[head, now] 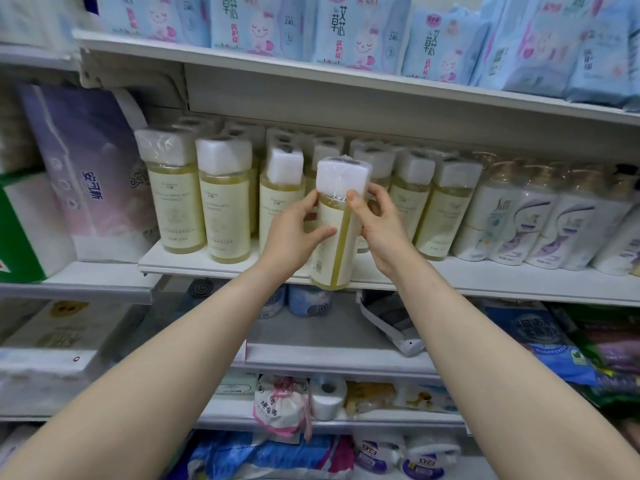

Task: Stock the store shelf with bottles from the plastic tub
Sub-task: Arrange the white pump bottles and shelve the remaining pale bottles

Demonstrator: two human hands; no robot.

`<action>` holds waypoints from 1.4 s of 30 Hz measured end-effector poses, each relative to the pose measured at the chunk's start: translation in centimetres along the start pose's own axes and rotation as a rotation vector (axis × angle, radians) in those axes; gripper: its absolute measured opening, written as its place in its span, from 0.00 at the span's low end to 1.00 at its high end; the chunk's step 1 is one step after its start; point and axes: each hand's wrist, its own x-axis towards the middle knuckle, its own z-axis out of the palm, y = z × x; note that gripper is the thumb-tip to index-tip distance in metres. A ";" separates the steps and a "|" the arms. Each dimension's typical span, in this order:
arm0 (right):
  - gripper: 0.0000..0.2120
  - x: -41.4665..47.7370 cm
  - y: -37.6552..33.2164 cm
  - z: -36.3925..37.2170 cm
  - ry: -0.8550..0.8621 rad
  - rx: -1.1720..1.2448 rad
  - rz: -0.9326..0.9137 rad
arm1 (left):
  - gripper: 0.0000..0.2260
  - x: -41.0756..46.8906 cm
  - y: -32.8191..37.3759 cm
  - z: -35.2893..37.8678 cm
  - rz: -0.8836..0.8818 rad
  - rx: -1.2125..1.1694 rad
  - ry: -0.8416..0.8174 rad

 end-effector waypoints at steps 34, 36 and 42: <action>0.31 -3.9 4.8 -1.4 0.123 -0.327 0.031 | 0.29 -4.7 -1.6 4.2 -0.031 -0.009 0.066; 0.32 -3.6 4.9 -1.3 0.122 -0.381 0.018 | 0.32 -4.7 -1.7 4.3 -0.025 0.047 0.057; 0.32 -2.7 5.2 -0.8 0.121 -0.529 -0.029 | 0.32 -4.8 -2.5 4.8 -0.037 0.103 0.065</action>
